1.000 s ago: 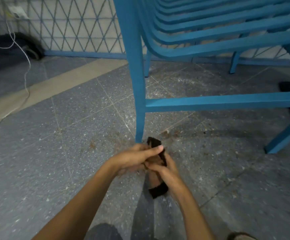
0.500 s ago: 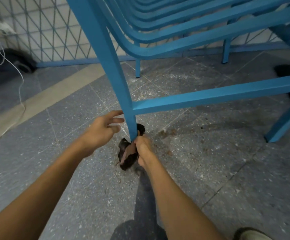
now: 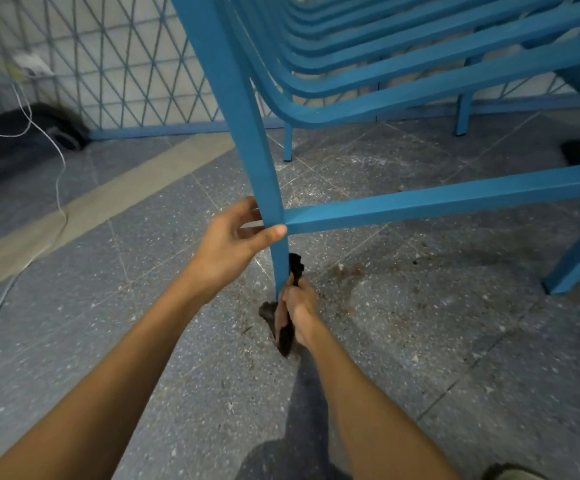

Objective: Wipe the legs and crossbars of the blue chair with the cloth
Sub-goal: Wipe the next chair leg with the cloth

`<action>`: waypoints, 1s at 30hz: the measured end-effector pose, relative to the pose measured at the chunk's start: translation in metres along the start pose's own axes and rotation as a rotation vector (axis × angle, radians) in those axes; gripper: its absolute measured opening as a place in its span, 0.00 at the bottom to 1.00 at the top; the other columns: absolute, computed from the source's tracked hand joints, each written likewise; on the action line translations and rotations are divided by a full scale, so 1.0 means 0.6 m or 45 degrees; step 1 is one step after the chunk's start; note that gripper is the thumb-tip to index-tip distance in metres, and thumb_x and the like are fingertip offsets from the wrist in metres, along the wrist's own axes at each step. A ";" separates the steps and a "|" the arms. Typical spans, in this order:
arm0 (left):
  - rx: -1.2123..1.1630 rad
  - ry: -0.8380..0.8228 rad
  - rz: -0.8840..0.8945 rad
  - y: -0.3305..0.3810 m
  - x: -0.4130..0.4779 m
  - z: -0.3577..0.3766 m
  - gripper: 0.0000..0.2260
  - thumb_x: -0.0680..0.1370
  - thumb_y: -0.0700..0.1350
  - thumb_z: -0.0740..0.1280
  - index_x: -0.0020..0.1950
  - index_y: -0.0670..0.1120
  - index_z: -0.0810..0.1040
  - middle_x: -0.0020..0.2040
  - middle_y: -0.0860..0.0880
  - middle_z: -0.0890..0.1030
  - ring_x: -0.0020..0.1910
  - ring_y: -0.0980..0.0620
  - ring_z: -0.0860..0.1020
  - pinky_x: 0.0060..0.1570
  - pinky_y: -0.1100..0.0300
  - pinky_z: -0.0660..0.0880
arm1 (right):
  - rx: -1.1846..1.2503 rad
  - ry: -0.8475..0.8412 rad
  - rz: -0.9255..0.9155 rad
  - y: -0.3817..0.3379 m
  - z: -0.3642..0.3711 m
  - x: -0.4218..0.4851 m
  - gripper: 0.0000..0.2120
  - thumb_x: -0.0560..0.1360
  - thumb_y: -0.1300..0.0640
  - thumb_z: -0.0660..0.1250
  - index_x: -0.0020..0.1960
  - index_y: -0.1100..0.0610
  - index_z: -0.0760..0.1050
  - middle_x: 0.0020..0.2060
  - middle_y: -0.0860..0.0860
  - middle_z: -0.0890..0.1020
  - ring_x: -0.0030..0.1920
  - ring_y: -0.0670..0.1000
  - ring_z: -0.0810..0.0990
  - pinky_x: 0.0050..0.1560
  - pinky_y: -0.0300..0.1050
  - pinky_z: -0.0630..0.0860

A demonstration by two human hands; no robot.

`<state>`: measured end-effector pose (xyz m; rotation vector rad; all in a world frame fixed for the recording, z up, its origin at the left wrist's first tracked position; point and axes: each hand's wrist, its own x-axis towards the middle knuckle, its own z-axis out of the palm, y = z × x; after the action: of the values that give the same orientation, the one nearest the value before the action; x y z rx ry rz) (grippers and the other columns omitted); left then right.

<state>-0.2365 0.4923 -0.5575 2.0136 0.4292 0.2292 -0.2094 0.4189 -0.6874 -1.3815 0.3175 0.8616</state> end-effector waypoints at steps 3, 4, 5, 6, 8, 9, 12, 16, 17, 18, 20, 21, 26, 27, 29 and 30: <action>0.210 0.108 0.095 -0.013 0.009 0.006 0.17 0.74 0.53 0.69 0.59 0.49 0.74 0.56 0.53 0.80 0.55 0.55 0.79 0.59 0.52 0.76 | -0.100 0.013 -0.085 -0.025 -0.001 -0.013 0.14 0.80 0.61 0.55 0.62 0.57 0.73 0.41 0.54 0.78 0.33 0.50 0.78 0.32 0.42 0.72; 0.289 0.133 0.113 -0.015 0.012 0.006 0.18 0.74 0.58 0.68 0.59 0.51 0.74 0.56 0.55 0.80 0.56 0.54 0.79 0.59 0.49 0.75 | -0.045 -0.005 -0.151 -0.034 -0.003 -0.018 0.15 0.81 0.62 0.54 0.64 0.56 0.72 0.41 0.53 0.78 0.31 0.46 0.79 0.31 0.39 0.73; 0.378 0.155 0.126 -0.016 0.016 0.005 0.21 0.72 0.63 0.66 0.59 0.53 0.74 0.57 0.57 0.79 0.57 0.54 0.78 0.59 0.46 0.74 | 0.016 -0.051 -0.243 -0.041 -0.004 -0.022 0.15 0.81 0.63 0.54 0.65 0.56 0.72 0.42 0.51 0.77 0.28 0.41 0.79 0.28 0.34 0.72; 0.474 0.176 0.135 -0.017 0.018 0.002 0.23 0.71 0.66 0.63 0.60 0.54 0.74 0.57 0.59 0.79 0.59 0.53 0.77 0.60 0.43 0.72 | 0.061 -0.097 -0.351 -0.050 -0.004 -0.030 0.16 0.82 0.63 0.54 0.66 0.55 0.71 0.45 0.51 0.77 0.26 0.38 0.78 0.26 0.30 0.71; 0.660 0.218 0.155 -0.020 0.024 -0.004 0.26 0.71 0.69 0.59 0.61 0.54 0.74 0.58 0.58 0.79 0.62 0.52 0.76 0.64 0.40 0.66 | 0.120 -0.124 -0.527 -0.061 0.006 -0.038 0.17 0.81 0.63 0.55 0.68 0.55 0.70 0.50 0.54 0.77 0.32 0.38 0.80 0.28 0.27 0.71; 0.748 0.244 0.167 -0.020 0.026 -0.007 0.27 0.71 0.68 0.58 0.62 0.53 0.75 0.59 0.56 0.79 0.62 0.50 0.75 0.66 0.38 0.63 | 0.148 -0.109 -0.592 -0.062 0.016 -0.038 0.17 0.81 0.62 0.56 0.68 0.55 0.70 0.51 0.55 0.77 0.37 0.42 0.80 0.30 0.28 0.72; 1.003 0.304 0.198 -0.020 0.020 -0.006 0.27 0.74 0.66 0.55 0.61 0.50 0.76 0.57 0.52 0.80 0.62 0.47 0.74 0.68 0.35 0.54 | 0.181 -0.067 -0.649 -0.044 0.041 -0.046 0.20 0.77 0.60 0.57 0.68 0.53 0.69 0.50 0.60 0.74 0.45 0.55 0.75 0.32 0.33 0.74; 1.136 0.398 0.142 -0.028 0.016 -0.018 0.23 0.77 0.63 0.57 0.55 0.45 0.77 0.53 0.48 0.81 0.61 0.46 0.74 0.68 0.31 0.48 | 0.096 -0.161 -0.485 -0.037 0.037 -0.044 0.16 0.81 0.65 0.55 0.68 0.64 0.68 0.42 0.55 0.76 0.30 0.40 0.78 0.28 0.29 0.71; 1.140 0.424 0.104 -0.030 0.017 -0.021 0.21 0.78 0.61 0.58 0.53 0.44 0.77 0.52 0.47 0.81 0.61 0.45 0.74 0.68 0.30 0.47 | 0.083 -0.206 -0.421 -0.039 0.033 -0.041 0.14 0.82 0.64 0.55 0.66 0.63 0.69 0.39 0.52 0.76 0.26 0.38 0.77 0.27 0.29 0.71; 1.130 0.453 0.059 -0.032 0.020 -0.025 0.20 0.78 0.60 0.59 0.52 0.44 0.76 0.52 0.46 0.81 0.61 0.44 0.74 0.68 0.30 0.46 | 0.066 -0.220 -0.366 -0.044 0.029 -0.042 0.14 0.82 0.63 0.56 0.66 0.61 0.71 0.38 0.51 0.77 0.26 0.37 0.77 0.27 0.29 0.72; 1.082 0.522 -0.045 -0.035 0.032 -0.035 0.19 0.78 0.58 0.59 0.53 0.43 0.75 0.52 0.44 0.81 0.61 0.42 0.73 0.68 0.30 0.45 | 0.109 -0.165 -0.307 -0.050 0.019 -0.034 0.15 0.80 0.64 0.58 0.66 0.58 0.72 0.43 0.50 0.80 0.35 0.40 0.80 0.32 0.30 0.74; 1.059 0.548 -0.101 -0.038 0.037 -0.043 0.19 0.78 0.58 0.59 0.54 0.43 0.75 0.52 0.42 0.80 0.61 0.40 0.73 0.68 0.30 0.45 | 0.189 -0.128 -0.271 -0.051 0.013 -0.029 0.17 0.78 0.66 0.59 0.65 0.59 0.72 0.45 0.51 0.80 0.39 0.45 0.81 0.36 0.33 0.75; 0.902 0.668 -0.282 -0.054 0.056 -0.068 0.17 0.80 0.56 0.59 0.58 0.44 0.74 0.55 0.43 0.80 0.61 0.37 0.73 0.68 0.30 0.46 | 0.496 -0.093 -0.254 -0.068 -0.029 -0.028 0.13 0.74 0.68 0.61 0.57 0.57 0.74 0.45 0.54 0.81 0.42 0.52 0.79 0.45 0.44 0.77; 0.898 0.679 -0.337 -0.051 0.057 -0.070 0.17 0.80 0.56 0.58 0.58 0.44 0.74 0.56 0.42 0.80 0.61 0.36 0.73 0.68 0.30 0.47 | 0.521 -0.106 -0.287 -0.076 -0.036 -0.029 0.14 0.74 0.67 0.61 0.57 0.57 0.74 0.46 0.55 0.81 0.43 0.52 0.80 0.48 0.46 0.77; 1.003 0.618 -0.483 -0.031 0.058 -0.071 0.18 0.81 0.55 0.57 0.61 0.42 0.73 0.59 0.38 0.77 0.62 0.34 0.72 0.68 0.33 0.53 | 0.603 -0.120 -0.358 -0.089 -0.050 -0.030 0.12 0.74 0.67 0.60 0.54 0.57 0.75 0.44 0.54 0.81 0.44 0.52 0.79 0.53 0.50 0.77; 1.105 0.530 -0.533 -0.016 0.058 -0.067 0.18 0.81 0.53 0.58 0.63 0.42 0.72 0.61 0.38 0.76 0.62 0.34 0.72 0.65 0.37 0.60 | 0.641 -0.119 -0.383 -0.094 -0.058 -0.029 0.11 0.73 0.67 0.60 0.51 0.57 0.76 0.43 0.54 0.81 0.45 0.53 0.79 0.57 0.52 0.75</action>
<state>-0.2200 0.5427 -0.5481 2.6356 1.3837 0.2173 -0.1726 0.3832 -0.6425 -0.8875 0.2268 0.5443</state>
